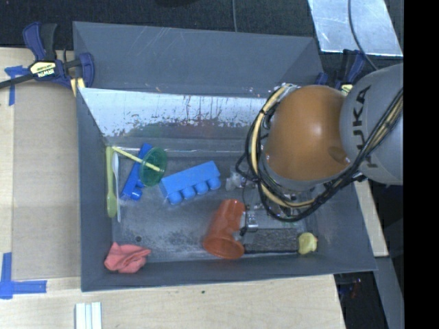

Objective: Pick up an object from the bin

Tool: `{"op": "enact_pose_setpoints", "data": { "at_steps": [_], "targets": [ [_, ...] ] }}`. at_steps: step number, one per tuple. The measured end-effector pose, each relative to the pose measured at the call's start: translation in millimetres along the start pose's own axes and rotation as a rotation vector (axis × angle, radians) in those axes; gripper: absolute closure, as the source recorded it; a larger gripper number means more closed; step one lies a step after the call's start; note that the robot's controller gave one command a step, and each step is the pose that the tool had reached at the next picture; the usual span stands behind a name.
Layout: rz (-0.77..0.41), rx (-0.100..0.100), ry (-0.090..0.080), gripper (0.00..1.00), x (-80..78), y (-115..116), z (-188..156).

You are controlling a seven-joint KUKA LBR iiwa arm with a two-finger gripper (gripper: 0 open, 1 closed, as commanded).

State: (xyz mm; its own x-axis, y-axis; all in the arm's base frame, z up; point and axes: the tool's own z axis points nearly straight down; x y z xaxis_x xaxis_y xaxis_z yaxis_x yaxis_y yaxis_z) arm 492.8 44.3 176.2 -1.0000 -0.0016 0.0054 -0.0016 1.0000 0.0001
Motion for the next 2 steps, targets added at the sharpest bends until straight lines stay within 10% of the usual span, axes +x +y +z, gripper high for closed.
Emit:
{"op": "enact_pose_setpoints", "data": {
  "at_steps": [2],
  "targets": [
    [-0.040,-0.001,-0.015,0.00,-30.7,-11,57]
  ]
}}
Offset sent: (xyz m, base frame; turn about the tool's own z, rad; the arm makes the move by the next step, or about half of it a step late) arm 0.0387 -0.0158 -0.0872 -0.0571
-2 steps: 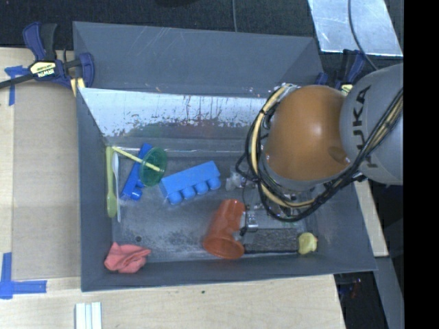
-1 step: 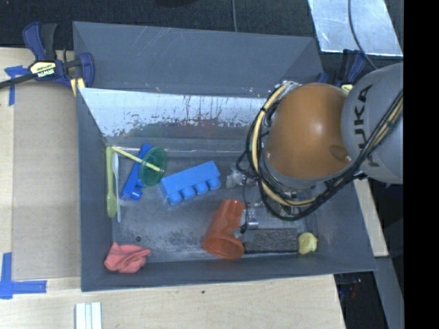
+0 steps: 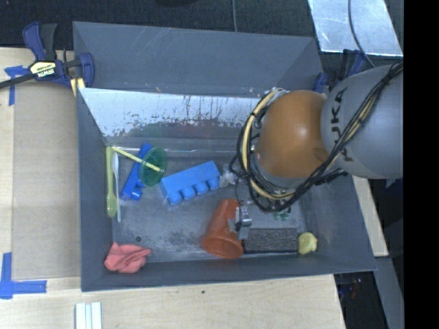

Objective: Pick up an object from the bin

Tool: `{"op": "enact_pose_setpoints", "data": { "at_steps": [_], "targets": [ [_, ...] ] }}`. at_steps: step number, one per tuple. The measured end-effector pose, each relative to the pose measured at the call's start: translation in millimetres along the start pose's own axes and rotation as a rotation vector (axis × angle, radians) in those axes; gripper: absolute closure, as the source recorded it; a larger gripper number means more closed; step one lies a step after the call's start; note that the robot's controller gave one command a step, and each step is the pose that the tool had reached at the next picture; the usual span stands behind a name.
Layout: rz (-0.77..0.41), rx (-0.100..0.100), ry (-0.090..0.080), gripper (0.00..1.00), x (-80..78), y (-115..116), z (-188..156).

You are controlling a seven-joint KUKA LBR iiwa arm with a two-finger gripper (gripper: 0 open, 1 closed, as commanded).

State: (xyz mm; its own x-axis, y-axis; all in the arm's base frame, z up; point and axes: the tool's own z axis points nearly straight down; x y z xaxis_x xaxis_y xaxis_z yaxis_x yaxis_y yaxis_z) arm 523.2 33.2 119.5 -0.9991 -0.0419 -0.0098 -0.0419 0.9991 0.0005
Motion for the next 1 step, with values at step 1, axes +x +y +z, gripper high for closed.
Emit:
{"op": "enact_pose_setpoints", "data": {
  "at_steps": [1],
  "targets": [
    [-0.210,0.005,-0.019,0.00,-1.5,4.6,23.4]
  ]
}}
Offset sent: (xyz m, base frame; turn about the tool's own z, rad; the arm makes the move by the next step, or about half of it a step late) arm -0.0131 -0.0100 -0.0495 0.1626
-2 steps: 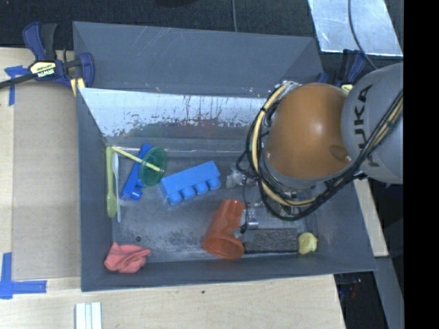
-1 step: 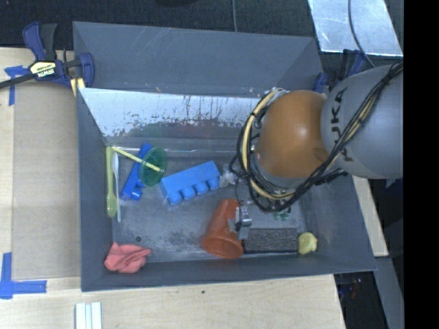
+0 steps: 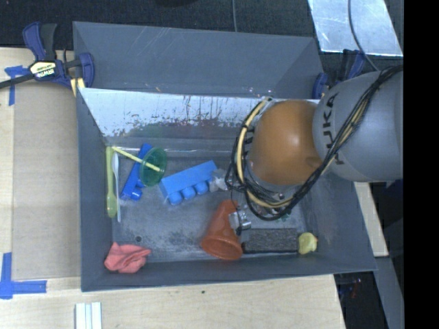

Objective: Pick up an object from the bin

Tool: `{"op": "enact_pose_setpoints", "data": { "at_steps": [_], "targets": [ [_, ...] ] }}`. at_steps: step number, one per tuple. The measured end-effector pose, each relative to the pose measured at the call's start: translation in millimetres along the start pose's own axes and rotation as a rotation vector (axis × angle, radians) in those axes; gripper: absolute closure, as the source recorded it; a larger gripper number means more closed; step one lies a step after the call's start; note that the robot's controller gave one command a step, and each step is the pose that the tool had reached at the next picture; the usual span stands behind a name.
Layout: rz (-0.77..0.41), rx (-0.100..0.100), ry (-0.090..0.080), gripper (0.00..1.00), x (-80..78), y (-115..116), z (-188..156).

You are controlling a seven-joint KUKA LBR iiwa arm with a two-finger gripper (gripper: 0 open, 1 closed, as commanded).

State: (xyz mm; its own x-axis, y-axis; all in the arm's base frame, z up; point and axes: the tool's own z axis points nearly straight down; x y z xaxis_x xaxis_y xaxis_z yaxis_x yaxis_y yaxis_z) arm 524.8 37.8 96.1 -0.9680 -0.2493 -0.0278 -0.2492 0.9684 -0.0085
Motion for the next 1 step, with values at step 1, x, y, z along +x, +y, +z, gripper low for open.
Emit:
{"op": "enact_pose_setpoints", "data": {
  "at_steps": [1],
  "targets": [
    [0.071,-0.002,-0.001,0.00,3.3,-5.1,5.2]
  ]
}}
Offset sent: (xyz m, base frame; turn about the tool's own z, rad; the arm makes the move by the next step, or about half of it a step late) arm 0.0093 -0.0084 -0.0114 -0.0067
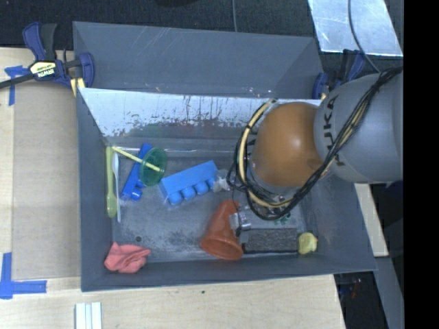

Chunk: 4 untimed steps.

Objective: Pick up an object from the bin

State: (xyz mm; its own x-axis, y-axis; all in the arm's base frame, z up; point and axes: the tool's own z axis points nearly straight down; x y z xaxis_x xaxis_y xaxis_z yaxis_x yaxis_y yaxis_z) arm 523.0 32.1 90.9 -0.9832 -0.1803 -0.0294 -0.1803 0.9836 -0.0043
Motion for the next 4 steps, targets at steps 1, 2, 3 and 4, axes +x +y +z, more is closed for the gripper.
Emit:
{"op": "enact_pose_setpoints", "data": {
  "at_steps": [1,2,3,4],
  "targets": [
    [-0.072,0.007,-0.025,1.00,-17.5,-9,-2],
    [-0.074,0.001,-0.006,0.00,-11.2,-6,6],
    [-0.074,0.000,-0.006,0.00,-10.9,-5,6],
    [-0.146,0.002,-0.009,0.00,-21.8,19,15]
  ]
}}
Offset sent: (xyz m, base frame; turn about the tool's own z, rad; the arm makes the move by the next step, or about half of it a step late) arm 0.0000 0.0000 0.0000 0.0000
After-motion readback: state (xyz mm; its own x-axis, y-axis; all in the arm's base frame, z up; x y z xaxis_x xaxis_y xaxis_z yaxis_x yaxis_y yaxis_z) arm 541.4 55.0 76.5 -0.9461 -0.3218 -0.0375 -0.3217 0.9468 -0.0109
